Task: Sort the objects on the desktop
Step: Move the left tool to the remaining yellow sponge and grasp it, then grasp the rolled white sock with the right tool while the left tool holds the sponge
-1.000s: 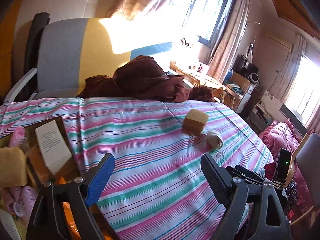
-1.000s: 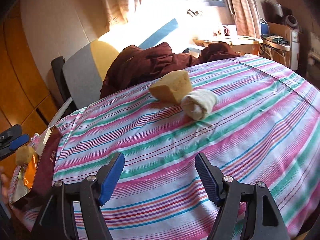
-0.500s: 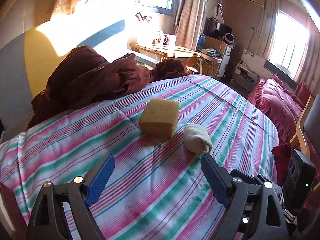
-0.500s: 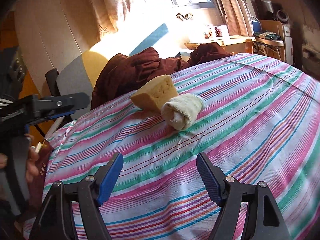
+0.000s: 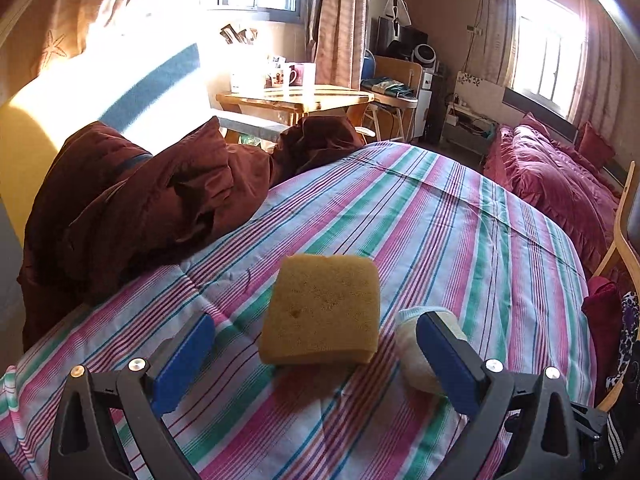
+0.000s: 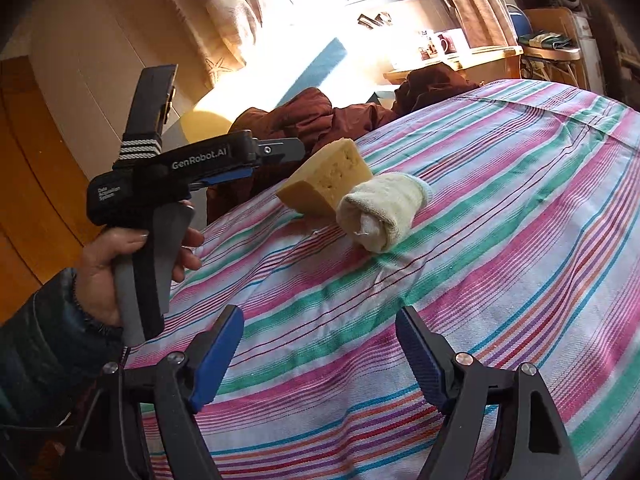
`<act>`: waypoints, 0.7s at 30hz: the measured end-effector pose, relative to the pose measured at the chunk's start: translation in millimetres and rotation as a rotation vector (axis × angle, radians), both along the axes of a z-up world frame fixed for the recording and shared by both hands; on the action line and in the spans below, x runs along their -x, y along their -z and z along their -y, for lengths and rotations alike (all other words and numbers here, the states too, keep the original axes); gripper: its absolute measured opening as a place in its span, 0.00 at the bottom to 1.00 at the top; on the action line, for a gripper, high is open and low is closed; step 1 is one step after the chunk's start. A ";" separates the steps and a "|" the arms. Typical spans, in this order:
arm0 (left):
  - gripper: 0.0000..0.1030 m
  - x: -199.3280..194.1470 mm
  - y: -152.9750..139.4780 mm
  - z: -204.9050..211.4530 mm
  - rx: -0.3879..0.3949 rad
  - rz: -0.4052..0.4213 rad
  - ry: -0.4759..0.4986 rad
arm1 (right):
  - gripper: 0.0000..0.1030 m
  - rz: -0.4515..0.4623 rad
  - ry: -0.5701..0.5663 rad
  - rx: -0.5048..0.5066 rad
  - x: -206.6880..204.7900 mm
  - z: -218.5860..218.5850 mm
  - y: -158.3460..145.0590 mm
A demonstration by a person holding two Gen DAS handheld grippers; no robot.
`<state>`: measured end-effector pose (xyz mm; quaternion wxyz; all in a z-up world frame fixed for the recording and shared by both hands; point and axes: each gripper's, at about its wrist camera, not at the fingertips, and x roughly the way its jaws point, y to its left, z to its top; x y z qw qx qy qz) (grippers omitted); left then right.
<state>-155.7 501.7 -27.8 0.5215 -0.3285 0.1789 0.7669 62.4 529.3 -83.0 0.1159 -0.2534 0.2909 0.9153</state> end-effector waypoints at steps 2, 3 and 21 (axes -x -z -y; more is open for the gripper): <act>1.00 3.2 5.6 -6.3 0.004 0.006 0.014 | 0.77 0.001 -0.005 0.012 1.0 -1.7 1.8; 1.00 4.8 8.4 -9.4 0.006 0.010 0.020 | 0.78 0.003 -0.005 0.017 1.3 -2.3 2.5; 0.73 -1.7 27.5 4.4 0.035 0.100 -0.084 | 0.79 0.016 -0.010 0.024 1.4 -3.0 3.2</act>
